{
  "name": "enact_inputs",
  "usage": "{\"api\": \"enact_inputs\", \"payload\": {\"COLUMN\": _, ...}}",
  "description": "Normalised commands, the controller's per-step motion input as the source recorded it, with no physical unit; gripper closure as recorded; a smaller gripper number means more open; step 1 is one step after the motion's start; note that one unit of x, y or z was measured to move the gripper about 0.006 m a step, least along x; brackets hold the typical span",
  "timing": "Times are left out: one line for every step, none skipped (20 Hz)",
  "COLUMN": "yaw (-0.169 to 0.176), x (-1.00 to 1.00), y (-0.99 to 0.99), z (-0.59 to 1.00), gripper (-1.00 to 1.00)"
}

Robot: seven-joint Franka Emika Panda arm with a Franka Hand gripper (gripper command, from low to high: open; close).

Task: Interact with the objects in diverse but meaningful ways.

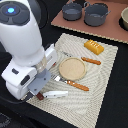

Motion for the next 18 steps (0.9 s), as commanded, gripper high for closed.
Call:
{"api": "enact_inputs", "payload": {"yaw": 0.089, "x": 0.35, "y": 0.47, "z": 0.38, "gripper": -1.00}}
{"api": "enact_inputs", "payload": {"yaw": 0.088, "x": 0.37, "y": 0.49, "z": 0.32, "gripper": -1.00}}
{"api": "enact_inputs", "payload": {"yaw": 0.090, "x": 0.37, "y": 0.50, "z": 0.27, "gripper": -1.00}}
{"api": "enact_inputs", "payload": {"yaw": 0.094, "x": 0.39, "y": 0.51, "z": 0.23, "gripper": -1.00}}
{"api": "enact_inputs", "payload": {"yaw": 0.096, "x": 0.42, "y": 0.52, "z": 0.20, "gripper": -1.00}}
{"api": "enact_inputs", "payload": {"yaw": 0.099, "x": 0.52, "y": 0.56, "z": 0.17, "gripper": -1.00}}
{"api": "enact_inputs", "payload": {"yaw": 0.095, "x": 0.60, "y": 0.60, "z": 0.17, "gripper": -1.00}}
{"api": "enact_inputs", "payload": {"yaw": 0.081, "x": 0.76, "y": 0.62, "z": 0.13, "gripper": -1.00}}
{"api": "enact_inputs", "payload": {"yaw": 0.070, "x": 0.78, "y": 0.60, "z": 0.08, "gripper": -1.00}}
{"api": "enact_inputs", "payload": {"yaw": 0.063, "x": 0.69, "y": 0.50, "z": 0.01, "gripper": -1.00}}
{"api": "enact_inputs", "payload": {"yaw": 0.050, "x": 0.59, "y": 0.42, "z": 0.00, "gripper": -1.00}}
{"api": "enact_inputs", "payload": {"yaw": 0.041, "x": 0.63, "y": 0.43, "z": 0.00, "gripper": -1.00}}
{"api": "enact_inputs", "payload": {"yaw": 0.040, "x": 0.64, "y": 0.40, "z": 0.00, "gripper": -1.00}}
{"api": "enact_inputs", "payload": {"yaw": 0.033, "x": 0.55, "y": 0.29, "z": 0.00, "gripper": -1.00}}
{"api": "enact_inputs", "payload": {"yaw": 0.016, "x": 0.51, "y": 0.22, "z": -0.03, "gripper": -1.00}}
{"api": "enact_inputs", "payload": {"yaw": 0.016, "x": 0.66, "y": 0.32, "z": 0.00, "gripper": -1.00}}
{"api": "enact_inputs", "payload": {"yaw": 0.018, "x": 0.68, "y": 0.35, "z": 0.00, "gripper": -1.00}}
{"api": "enact_inputs", "payload": {"yaw": 0.016, "x": 0.64, "y": 0.33, "z": 0.00, "gripper": -1.00}}
